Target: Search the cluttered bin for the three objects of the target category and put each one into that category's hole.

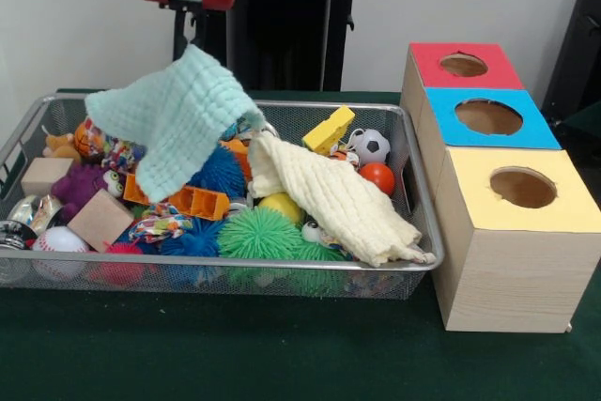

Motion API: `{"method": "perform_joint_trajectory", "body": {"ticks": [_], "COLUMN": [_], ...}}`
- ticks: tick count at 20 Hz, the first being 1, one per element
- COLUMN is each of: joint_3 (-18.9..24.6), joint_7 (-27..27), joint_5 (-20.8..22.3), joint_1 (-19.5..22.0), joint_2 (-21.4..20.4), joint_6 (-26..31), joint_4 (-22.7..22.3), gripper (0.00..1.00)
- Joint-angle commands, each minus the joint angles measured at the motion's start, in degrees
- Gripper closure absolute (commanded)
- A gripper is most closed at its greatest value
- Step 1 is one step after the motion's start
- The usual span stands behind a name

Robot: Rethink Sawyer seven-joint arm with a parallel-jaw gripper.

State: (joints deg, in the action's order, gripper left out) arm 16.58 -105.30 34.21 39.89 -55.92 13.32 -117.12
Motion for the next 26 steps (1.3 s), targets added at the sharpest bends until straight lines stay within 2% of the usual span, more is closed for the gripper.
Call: {"method": "perform_joint_trajectory", "body": {"ticks": [1,6,10,26], "joint_3": [3.91,2.84,0.31,0.14], "joint_7": [-3.89,-5.74,-7.6,-7.04], "joint_5": [-5.0,-6.74,-5.74,-4.01], "joint_1": [-3.34,-5.79,-7.8,-6.36], "joint_2": [-2.56,-2.76,-0.37,3.8], "joint_6": [5.21,2.62,-2.12,-8.98], "joint_4": [-5.45,-7.42,-7.58,-8.43], "gripper": [1.0,1.0,1.0,1.0]}}
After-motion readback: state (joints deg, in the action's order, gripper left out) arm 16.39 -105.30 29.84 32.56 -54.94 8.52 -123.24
